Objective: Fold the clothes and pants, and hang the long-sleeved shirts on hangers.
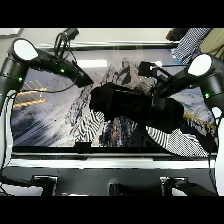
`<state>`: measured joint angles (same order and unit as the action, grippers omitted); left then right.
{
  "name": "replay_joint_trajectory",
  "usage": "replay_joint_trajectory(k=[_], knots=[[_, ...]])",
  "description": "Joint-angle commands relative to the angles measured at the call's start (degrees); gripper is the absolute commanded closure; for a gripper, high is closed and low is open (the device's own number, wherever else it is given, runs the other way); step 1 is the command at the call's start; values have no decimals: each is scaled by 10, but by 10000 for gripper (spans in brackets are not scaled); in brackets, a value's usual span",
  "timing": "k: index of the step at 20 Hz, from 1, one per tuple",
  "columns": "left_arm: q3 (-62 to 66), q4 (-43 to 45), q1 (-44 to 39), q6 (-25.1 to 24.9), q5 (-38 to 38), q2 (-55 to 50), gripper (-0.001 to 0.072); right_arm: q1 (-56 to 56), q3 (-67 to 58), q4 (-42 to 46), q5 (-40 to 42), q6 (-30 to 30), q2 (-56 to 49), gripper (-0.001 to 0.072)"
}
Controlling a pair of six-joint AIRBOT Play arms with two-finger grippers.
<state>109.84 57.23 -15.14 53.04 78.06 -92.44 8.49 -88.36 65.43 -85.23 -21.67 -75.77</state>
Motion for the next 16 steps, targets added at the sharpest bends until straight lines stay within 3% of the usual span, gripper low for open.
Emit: replay_joint_trajectory(k=[1,3,10,16], knots=[[-36,-49,11,-104,16,0,80,0,-1,0,1,38,-1,681],[-39,-59,11,-137,20,0,80,0,-1,0,-2,37,-7,681],[-39,-99,28,-161,45,1,84,0,-1,-1,2,42,-43,680],[-55,-110,23,-212,45,-6,86,0,-1,-3,38,53,-58,680]])
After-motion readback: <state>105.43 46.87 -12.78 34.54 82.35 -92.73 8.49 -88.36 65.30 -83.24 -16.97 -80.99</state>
